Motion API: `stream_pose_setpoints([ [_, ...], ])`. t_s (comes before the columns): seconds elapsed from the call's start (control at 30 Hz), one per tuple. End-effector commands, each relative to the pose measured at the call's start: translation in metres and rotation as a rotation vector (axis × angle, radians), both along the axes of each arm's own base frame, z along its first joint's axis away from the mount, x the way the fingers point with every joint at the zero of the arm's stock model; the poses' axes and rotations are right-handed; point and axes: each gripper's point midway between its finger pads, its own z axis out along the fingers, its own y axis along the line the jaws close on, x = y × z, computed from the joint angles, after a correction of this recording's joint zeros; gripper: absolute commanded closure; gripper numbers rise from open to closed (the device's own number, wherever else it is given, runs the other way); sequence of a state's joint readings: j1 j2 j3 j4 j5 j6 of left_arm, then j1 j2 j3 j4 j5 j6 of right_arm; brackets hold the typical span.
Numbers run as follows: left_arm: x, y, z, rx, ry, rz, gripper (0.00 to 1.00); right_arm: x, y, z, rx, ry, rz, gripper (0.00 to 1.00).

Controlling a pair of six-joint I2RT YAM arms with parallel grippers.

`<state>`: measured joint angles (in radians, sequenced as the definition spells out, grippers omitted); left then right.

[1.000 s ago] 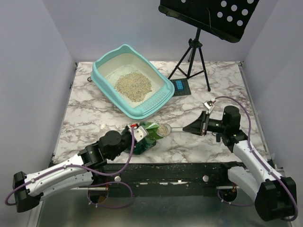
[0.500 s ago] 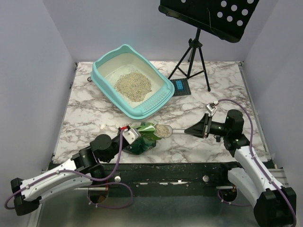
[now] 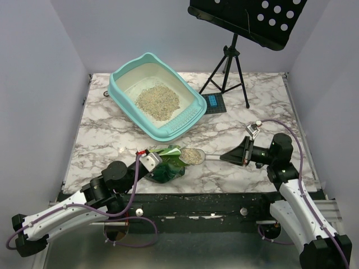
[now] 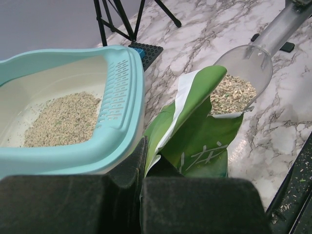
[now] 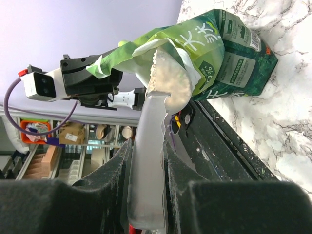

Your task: Fill the litter box with clean litter

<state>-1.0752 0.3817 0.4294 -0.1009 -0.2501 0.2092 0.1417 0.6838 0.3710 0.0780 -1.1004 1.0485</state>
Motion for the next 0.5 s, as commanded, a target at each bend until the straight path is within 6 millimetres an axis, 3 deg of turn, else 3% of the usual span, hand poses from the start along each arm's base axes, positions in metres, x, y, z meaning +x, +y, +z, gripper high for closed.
stream_pose_setpoints([
  [0.0, 0.003, 0.005, 0.011, -0.043, -0.025, 0.03, 1.0, -0.009, 0.0, 0.005, 0.018, 0.047, 0.024, 0.99],
  [0.47, 0.005, 0.019, 0.019, -0.072, -0.062, 0.078, 1.0, -0.013, 0.0, 0.014, 0.042, 0.062, 0.007, 0.99],
])
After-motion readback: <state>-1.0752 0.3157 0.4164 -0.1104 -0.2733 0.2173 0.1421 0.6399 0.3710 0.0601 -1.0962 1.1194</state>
